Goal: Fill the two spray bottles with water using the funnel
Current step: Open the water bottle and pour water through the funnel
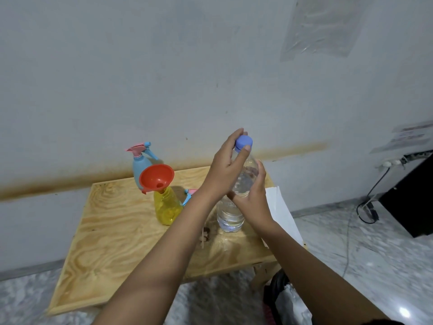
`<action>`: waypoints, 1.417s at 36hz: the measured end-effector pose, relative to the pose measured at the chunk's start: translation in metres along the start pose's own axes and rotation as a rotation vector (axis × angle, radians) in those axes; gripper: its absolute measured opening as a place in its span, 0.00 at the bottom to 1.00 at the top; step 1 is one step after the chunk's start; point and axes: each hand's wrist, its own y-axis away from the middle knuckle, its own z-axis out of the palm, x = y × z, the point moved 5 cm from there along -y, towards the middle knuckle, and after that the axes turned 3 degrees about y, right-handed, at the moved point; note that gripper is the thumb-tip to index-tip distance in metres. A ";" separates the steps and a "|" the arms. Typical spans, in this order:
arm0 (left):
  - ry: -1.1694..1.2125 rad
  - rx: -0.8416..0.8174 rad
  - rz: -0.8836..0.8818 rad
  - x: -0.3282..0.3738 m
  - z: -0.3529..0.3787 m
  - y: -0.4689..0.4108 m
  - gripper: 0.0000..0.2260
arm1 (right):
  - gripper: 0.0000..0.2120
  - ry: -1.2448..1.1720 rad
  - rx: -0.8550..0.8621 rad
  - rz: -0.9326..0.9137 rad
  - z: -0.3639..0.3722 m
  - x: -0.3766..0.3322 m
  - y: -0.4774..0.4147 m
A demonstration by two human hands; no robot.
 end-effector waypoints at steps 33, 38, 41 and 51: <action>-0.179 0.447 -0.532 -0.214 -0.070 0.175 0.16 | 0.48 0.005 0.088 -0.142 0.002 0.015 -0.010; -0.275 0.367 -0.493 -0.231 -0.068 0.178 0.17 | 0.48 0.009 0.134 -0.179 0.004 0.019 -0.012; -0.384 0.311 -0.479 -0.239 -0.065 0.177 0.18 | 0.48 0.026 0.132 -0.194 0.006 0.022 -0.012; -0.321 0.400 -0.402 -0.182 -0.063 0.164 0.24 | 0.51 0.019 0.033 -0.174 0.007 0.034 -0.008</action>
